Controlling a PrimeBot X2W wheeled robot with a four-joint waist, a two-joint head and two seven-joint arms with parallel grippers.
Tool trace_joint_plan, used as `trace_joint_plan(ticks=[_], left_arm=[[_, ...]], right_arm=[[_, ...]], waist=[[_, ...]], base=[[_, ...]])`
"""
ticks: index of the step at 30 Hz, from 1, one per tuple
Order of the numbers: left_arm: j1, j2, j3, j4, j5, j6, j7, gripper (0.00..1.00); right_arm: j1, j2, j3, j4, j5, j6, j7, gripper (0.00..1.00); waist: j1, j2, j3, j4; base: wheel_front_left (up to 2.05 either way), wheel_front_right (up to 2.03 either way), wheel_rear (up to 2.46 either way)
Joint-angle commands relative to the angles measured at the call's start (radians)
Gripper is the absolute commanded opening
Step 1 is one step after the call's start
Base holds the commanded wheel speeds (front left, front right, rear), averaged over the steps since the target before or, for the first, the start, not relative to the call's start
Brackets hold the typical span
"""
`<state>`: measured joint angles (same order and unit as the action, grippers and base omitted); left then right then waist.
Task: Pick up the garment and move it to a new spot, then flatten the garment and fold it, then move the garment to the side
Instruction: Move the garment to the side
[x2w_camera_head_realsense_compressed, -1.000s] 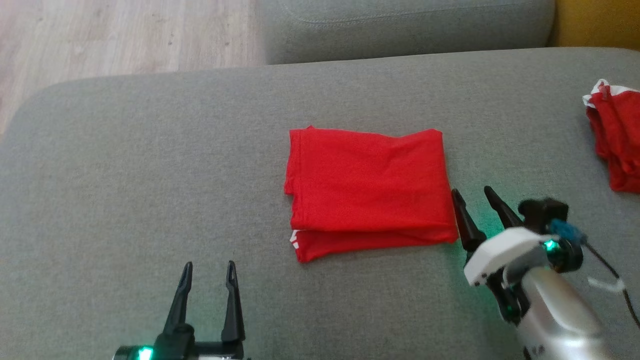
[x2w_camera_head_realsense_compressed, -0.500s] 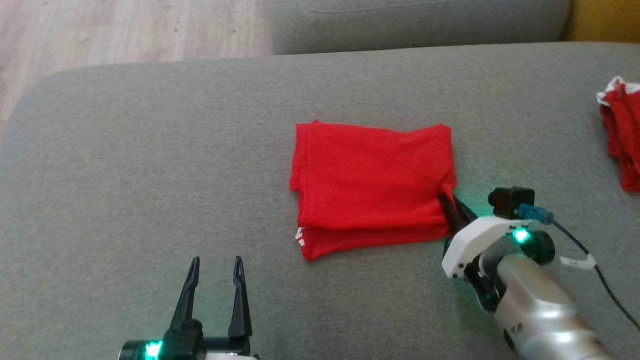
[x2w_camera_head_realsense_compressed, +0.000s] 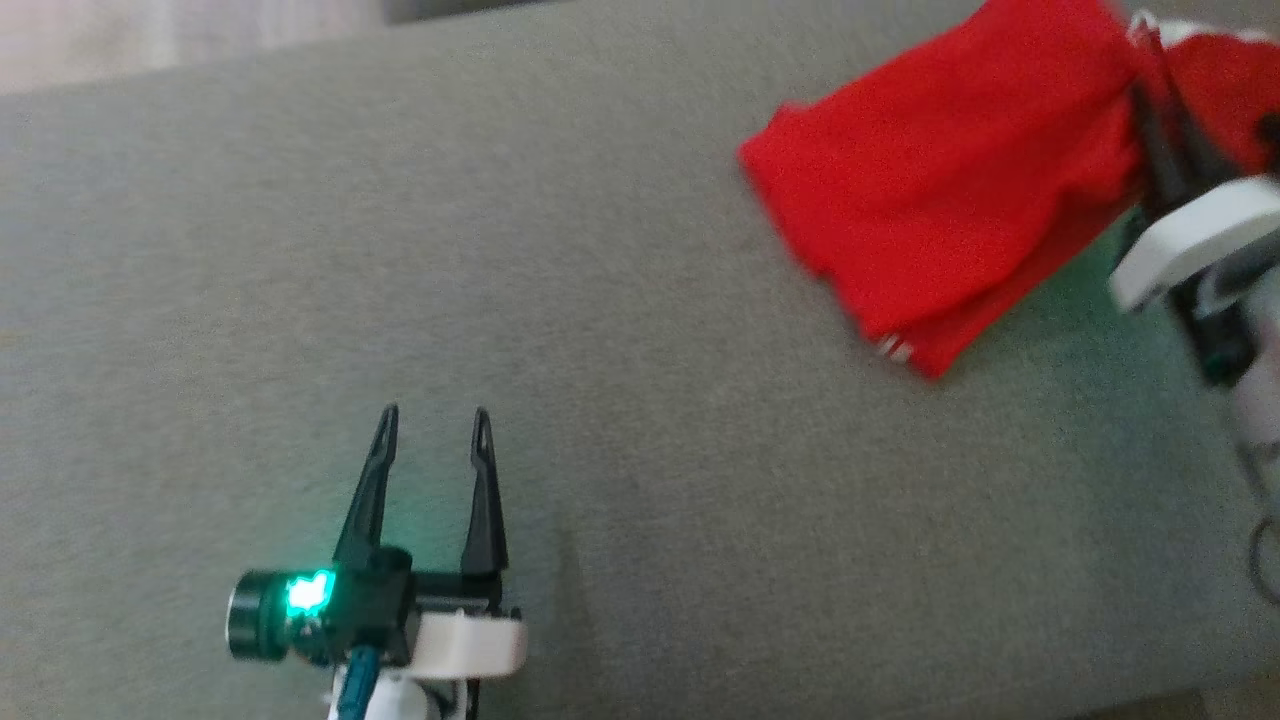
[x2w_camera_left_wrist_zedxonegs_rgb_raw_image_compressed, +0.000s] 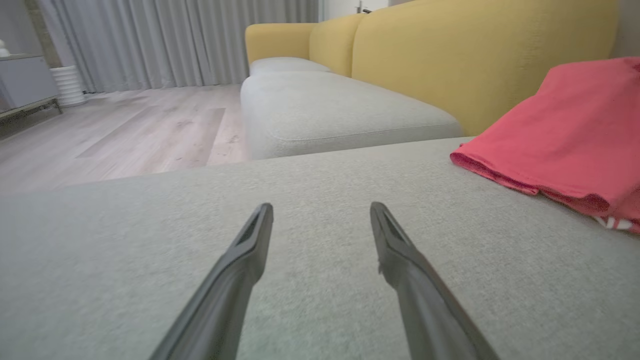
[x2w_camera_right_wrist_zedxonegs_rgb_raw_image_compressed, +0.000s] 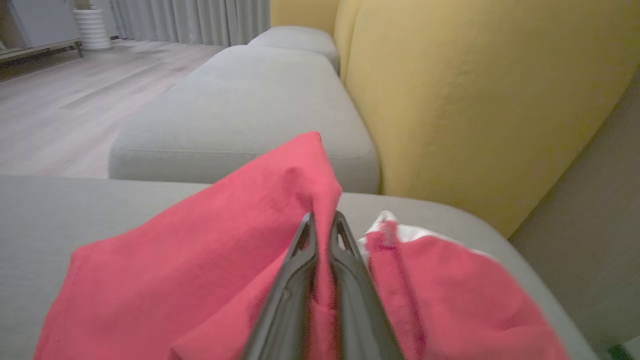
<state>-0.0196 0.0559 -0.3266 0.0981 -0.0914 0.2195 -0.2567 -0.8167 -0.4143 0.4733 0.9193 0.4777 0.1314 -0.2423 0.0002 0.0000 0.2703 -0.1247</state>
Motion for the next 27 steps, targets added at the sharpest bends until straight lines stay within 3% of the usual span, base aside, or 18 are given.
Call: trace_joint_plan(ticks=[1, 9, 10, 11, 12, 19, 23, 27], left_arm=[[-0.040, -0.006, 0.024, -0.022, 0.017, -0.001, -0.005, 1.00], [-0.111, -0.006, 0.014, 0.005, 0.060, -0.013, -0.005, 1.00], [-0.115, -0.006, 0.013, 0.008, 0.061, -0.015, -0.005, 1.00], [-0.119, -0.006, 0.011, 0.011, 0.062, -0.016, -0.005, 1.00], [-0.123, -0.006, 0.009, 0.013, 0.063, -0.017, -0.005, 1.00], [-0.140, -0.006, 0.000, 0.011, 0.046, -0.007, -0.005, 1.00], [-0.132, -0.006, 0.006, -0.026, 0.018, 0.016, -0.005, 1.00], [-0.106, -0.006, 0.024, -0.069, -0.022, 0.035, -0.005, 1.00]], right_arm=[[-0.031, -0.038, -0.011, -0.038, -0.007, -0.001, -0.017, 0.00], [-0.078, -0.145, -0.143, -0.083, -0.032, -0.001, -0.019, 0.00], [-0.077, -0.151, -0.163, -0.079, -0.040, -0.001, -0.019, 0.33], [-0.077, -0.153, -0.182, -0.077, -0.050, -0.001, -0.019, 0.96], [-0.076, -0.153, -0.207, -0.081, -0.061, -0.001, -0.019, 1.00], [0.005, -0.095, -0.424, -0.147, -0.231, -0.001, -0.019, 1.00], [0.121, 0.013, -0.502, -0.215, -0.280, -0.001, -0.019, 1.00], [0.256, 0.126, -0.477, -0.300, -0.238, -0.001, -0.019, 1.00]], waist=[[-0.0002, 0.0000, 0.077, -0.067], [-0.0002, 0.0000, 0.148, -0.114], [-0.0002, 0.0000, 0.152, -0.116], [-0.0002, 0.0000, 0.155, -0.118], [-0.0002, 0.0000, 0.158, -0.118], [-0.0002, 0.0000, 0.142, -0.099], [-0.0002, 0.0000, 0.098, -0.072], [-0.0002, 0.0000, 0.035, -0.045]], base=[[0.00, 0.00, 0.00], [0.00, 0.00, 0.00], [0.00, 0.00, 0.00], [0.00, 0.00, 0.00], [0.00, 0.00, 0.00], [0.00, 0.00, 0.00], [0.00, 0.00, 0.00], [0.00, 0.00, 0.00]])
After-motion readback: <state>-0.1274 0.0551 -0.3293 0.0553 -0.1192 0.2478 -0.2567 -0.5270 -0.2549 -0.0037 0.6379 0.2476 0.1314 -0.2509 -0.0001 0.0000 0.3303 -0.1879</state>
